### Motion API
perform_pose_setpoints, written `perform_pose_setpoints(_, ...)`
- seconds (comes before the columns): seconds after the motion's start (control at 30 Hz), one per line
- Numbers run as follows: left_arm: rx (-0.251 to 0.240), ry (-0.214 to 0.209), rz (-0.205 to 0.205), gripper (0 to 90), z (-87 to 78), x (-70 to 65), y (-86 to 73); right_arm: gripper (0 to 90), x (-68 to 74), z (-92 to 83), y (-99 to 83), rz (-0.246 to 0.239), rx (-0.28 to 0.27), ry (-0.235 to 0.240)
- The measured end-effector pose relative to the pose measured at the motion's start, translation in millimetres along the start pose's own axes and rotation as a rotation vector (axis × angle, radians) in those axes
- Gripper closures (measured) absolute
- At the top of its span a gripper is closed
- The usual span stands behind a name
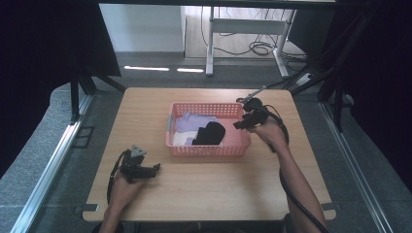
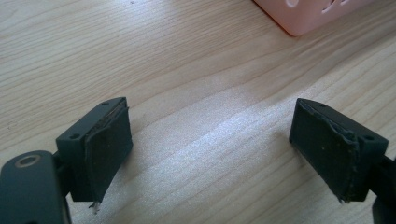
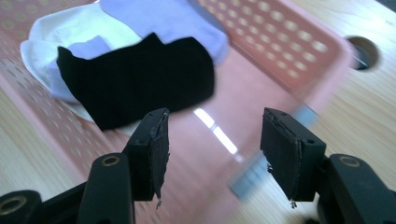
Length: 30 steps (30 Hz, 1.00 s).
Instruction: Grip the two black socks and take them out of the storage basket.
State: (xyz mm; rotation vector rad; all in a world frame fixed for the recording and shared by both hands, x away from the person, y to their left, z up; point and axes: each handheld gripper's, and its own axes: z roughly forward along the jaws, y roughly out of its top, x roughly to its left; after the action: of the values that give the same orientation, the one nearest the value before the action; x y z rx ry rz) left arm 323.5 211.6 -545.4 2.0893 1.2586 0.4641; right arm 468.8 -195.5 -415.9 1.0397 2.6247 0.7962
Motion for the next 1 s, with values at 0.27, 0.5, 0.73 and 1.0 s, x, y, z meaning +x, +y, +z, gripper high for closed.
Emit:
perform_pose_setpoints(0.27, 0.0, 0.0, -0.001, 12.7, 0.0, 0.0, 0.0, 42.2, 23.4, 44.5, 22.6, -0.071, 0.053, 0.04)
perform_pose_setpoints(0.5, 0.0, 0.0, -0.001, 12.7, 0.0, 0.0, 0.0, 42.0, 34.7, 83.9, 33.3, -0.134, 0.116, 0.049)
perform_pose_setpoints(0.73, 0.001, 0.0, 0.001, 12.7, -0.1, 0.2, 0.0, 41.0, 33.9, 113.5, 32.7, -0.144, 0.197, 0.049)
perform_pose_setpoints(1.0, 0.001, 0.001, 0.0, 12.7, -0.1, 0.1, 0.0, 64.8, 35.8, 122.3, 29.9, -0.112, 0.233, 0.057)
